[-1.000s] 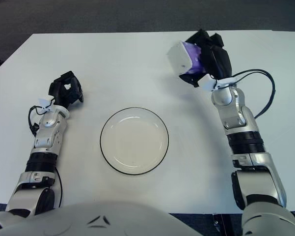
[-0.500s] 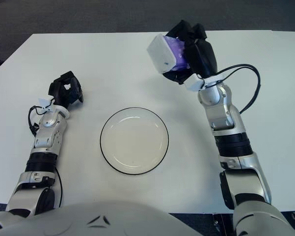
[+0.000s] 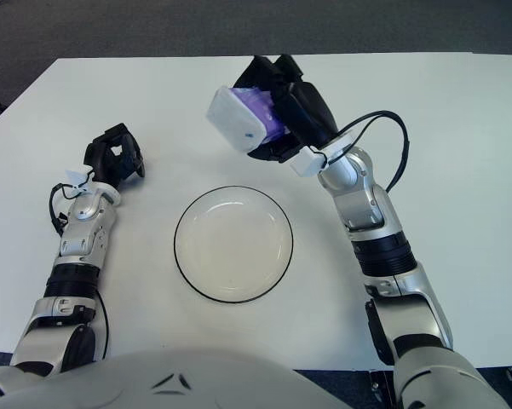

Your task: Put the tissue paper into the plate.

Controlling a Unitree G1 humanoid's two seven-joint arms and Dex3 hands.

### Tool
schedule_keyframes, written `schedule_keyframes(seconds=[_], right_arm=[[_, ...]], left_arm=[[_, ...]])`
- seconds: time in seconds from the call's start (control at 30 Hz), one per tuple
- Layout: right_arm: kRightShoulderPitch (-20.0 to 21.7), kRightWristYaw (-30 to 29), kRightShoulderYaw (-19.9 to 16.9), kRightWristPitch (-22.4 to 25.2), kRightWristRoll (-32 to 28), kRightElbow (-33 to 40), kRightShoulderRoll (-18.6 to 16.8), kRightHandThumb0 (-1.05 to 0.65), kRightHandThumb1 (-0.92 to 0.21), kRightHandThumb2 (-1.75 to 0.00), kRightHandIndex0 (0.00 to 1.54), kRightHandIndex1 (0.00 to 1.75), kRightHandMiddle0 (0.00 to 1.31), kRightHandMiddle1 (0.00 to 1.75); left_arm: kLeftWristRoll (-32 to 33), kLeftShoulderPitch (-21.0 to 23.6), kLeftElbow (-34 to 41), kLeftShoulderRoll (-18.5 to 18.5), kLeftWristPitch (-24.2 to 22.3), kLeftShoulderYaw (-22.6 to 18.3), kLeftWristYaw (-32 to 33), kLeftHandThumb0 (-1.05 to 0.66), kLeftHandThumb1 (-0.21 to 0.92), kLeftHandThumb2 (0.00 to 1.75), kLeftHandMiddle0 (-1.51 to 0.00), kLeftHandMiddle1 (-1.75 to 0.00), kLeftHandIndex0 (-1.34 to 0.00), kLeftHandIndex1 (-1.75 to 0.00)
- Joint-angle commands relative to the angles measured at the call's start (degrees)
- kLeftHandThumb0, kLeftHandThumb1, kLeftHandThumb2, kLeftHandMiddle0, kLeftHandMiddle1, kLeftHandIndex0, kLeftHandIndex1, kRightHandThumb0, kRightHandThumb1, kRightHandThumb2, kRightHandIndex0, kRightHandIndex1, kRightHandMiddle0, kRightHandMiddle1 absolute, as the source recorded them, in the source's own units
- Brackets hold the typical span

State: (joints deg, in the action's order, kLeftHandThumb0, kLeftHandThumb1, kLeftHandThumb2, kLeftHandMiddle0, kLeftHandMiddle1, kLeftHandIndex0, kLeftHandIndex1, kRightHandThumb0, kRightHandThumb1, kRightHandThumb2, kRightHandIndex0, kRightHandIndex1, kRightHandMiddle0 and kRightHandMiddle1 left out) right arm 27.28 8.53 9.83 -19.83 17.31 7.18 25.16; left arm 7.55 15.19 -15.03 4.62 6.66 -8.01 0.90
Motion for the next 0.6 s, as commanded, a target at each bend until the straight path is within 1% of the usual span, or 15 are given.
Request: schedule_keyframes(seconds=[0.0,0.2,0.3,0.43,0.57], right_arm=[[-1.52,3.37,0.19,-2.15,-3.38,2.77,0.17,0.0,-0.09,-1.56,0.81,1.67,0.55,1.75],[-2.06,7.04,0.72,-6.44,-5.48,2.24,0.62,0.0,-0.07,-1.58,0.83,1.67,0.56,1.75],[-2.7,8.53,0.87,-8.17,-5.79,2.27,0.92,0.0,-0.09,-1.57,0.81,1.69,0.55,1.75],[-3.4,10.73,0.93,-8.48,-6.83,2.86,1.16,0.0,-0.1,-1.56,0.79,1.69,0.54,1.75],[-4.02,13.69,1.13,-7.44,-8.69,3.83,1.5,0.0,-0.1,-1.56,0.79,1.7,0.54,1.75]], left_arm=[[0.25,-8.33,-5.05,-4.04,-0.59,0.49,0.58,-0.41,0.65,0.95,-1.29,-1.75,-0.98,-1.75],[0.21,-8.14,-5.27,-3.96,-0.48,0.45,0.69,-0.41,0.66,0.95,-1.29,-1.75,-0.96,-1.75],[-0.01,-8.18,-5.2,-3.89,-0.45,0.56,0.83,-0.41,0.66,0.95,-1.29,-1.75,-0.96,-1.75],[0.07,-8.11,-5.06,-3.79,-0.79,0.57,0.75,-0.42,0.67,0.94,-1.29,-1.75,-0.97,-1.75],[0.39,-8.04,-4.92,-3.85,-1.19,0.45,0.64,-0.42,0.67,0.93,-1.29,-1.75,-0.98,-1.75]])
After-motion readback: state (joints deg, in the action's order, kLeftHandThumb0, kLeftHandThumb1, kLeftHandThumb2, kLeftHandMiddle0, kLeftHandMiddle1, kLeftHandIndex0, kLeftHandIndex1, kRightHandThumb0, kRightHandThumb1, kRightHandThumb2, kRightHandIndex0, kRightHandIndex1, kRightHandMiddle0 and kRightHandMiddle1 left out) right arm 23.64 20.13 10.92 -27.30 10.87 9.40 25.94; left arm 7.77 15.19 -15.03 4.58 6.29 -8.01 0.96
